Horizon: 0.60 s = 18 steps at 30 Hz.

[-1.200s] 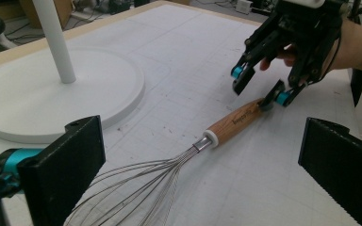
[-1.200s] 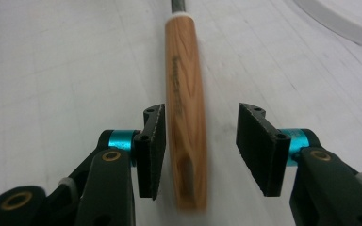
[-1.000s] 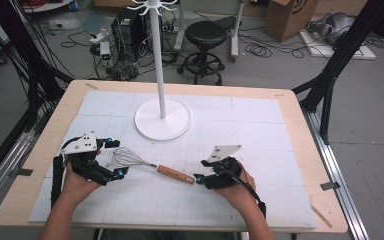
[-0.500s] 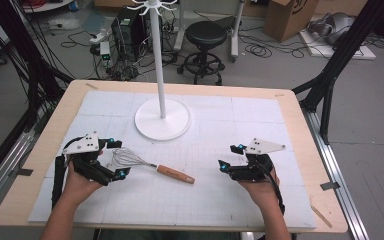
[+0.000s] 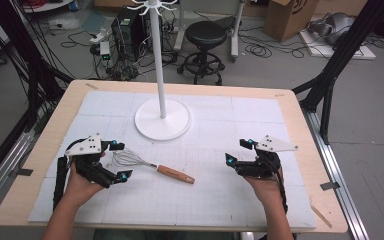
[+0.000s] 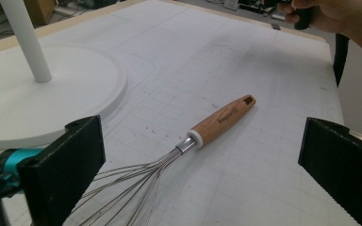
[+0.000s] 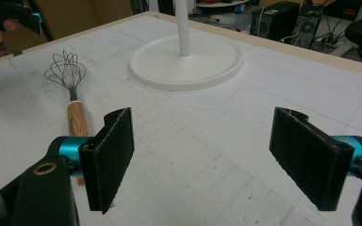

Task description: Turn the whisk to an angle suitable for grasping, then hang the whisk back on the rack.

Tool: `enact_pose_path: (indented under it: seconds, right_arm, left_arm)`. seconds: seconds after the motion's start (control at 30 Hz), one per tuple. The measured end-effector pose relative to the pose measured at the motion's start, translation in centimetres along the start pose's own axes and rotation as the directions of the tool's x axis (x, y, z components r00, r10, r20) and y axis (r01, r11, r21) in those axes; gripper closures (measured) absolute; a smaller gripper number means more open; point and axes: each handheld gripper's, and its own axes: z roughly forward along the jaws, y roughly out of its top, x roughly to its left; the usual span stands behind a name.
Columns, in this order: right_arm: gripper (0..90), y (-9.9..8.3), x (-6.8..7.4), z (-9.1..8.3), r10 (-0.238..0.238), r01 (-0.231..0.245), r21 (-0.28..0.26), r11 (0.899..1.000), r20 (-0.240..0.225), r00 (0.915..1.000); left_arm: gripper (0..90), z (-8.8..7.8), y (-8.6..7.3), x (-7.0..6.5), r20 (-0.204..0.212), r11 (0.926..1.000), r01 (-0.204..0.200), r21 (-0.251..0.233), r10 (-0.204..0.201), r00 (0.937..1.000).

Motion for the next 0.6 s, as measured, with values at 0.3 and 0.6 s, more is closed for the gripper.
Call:
enact_pose_path:
  seconds: [0.3,0.6]
  right_arm:
    - [19.1,0.08,0.08,0.02,0.005,-0.005,0.011,1.0,0.014,0.9999]
    - [18.5,-0.01,0.03,0.04,0.006,-0.006,0.022,1.0,0.015,0.9999]
  left_arm:
    - [1.7,0.13,0.03,-0.04,0.0,1.0,-0.002,0.002,0.002,1.0]
    - [1.7,0.97,0.44,-0.49,0.014,0.9995,-0.016,0.026,0.016,0.9998]
